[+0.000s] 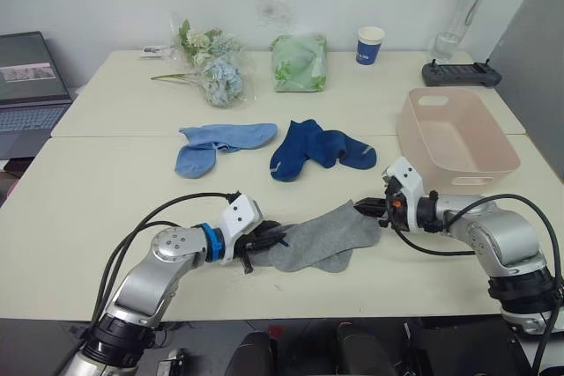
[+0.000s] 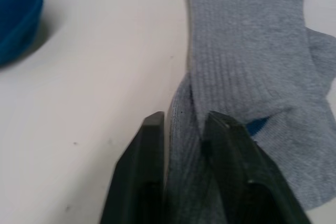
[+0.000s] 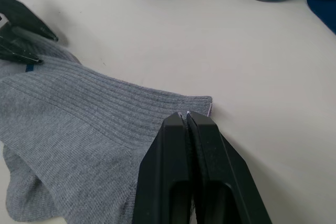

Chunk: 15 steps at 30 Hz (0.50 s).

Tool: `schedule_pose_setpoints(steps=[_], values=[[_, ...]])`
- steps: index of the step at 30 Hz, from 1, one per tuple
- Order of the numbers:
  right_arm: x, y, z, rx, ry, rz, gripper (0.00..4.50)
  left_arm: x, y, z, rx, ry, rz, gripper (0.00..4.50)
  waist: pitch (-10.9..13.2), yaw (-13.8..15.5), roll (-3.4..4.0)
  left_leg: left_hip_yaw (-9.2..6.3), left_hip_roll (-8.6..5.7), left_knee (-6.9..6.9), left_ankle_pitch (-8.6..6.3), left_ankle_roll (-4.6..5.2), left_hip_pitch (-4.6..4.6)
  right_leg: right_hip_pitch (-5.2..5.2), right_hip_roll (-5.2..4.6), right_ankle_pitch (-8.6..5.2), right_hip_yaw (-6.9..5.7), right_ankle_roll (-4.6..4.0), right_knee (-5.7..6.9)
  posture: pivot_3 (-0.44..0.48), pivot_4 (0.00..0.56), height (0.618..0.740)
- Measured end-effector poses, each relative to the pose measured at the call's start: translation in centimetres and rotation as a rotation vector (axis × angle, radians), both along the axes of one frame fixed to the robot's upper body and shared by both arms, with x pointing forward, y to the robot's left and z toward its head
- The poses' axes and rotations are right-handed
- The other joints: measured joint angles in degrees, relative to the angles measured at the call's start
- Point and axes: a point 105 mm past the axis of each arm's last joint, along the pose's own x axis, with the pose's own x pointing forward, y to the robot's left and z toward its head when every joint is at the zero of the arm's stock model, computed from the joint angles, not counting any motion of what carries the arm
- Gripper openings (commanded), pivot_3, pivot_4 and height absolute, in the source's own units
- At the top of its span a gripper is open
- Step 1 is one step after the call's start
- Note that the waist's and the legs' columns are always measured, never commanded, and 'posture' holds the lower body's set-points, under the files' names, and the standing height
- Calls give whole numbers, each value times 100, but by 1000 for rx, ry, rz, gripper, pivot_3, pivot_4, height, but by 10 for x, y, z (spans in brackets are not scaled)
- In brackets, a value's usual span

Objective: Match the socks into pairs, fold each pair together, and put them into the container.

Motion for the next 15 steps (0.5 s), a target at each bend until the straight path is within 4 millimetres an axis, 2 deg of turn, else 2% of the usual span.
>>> schedule_pose_setpoints(steps=[6, 10, 15], values=[[0, 0, 0, 2, -2, -7, 0, 6, 16, 14, -7, -37, 39, 1559, 0, 0, 0, 1, 0, 0, 0, 0, -1, 0, 0, 0, 0, 0, -1, 0, 150, 740], [0, 0, 0, 4, -2, -6, 0, -5, 5, 27, -39, -44, -45, 1559, 0, 1, 0, 2, 0, -1, 0, 0, -2, 0, 0, 0, 2, 0, -4, 0, 150, 740], [0, 0, -1, 7, 1, -5, 0, -14, -6, 8, -13, 17, -95, 1559, 0, 1, 0, 0, 0, -1, 0, 0, 0, 1, 0, 0, 0, 0, 0, 0, 150, 740]])
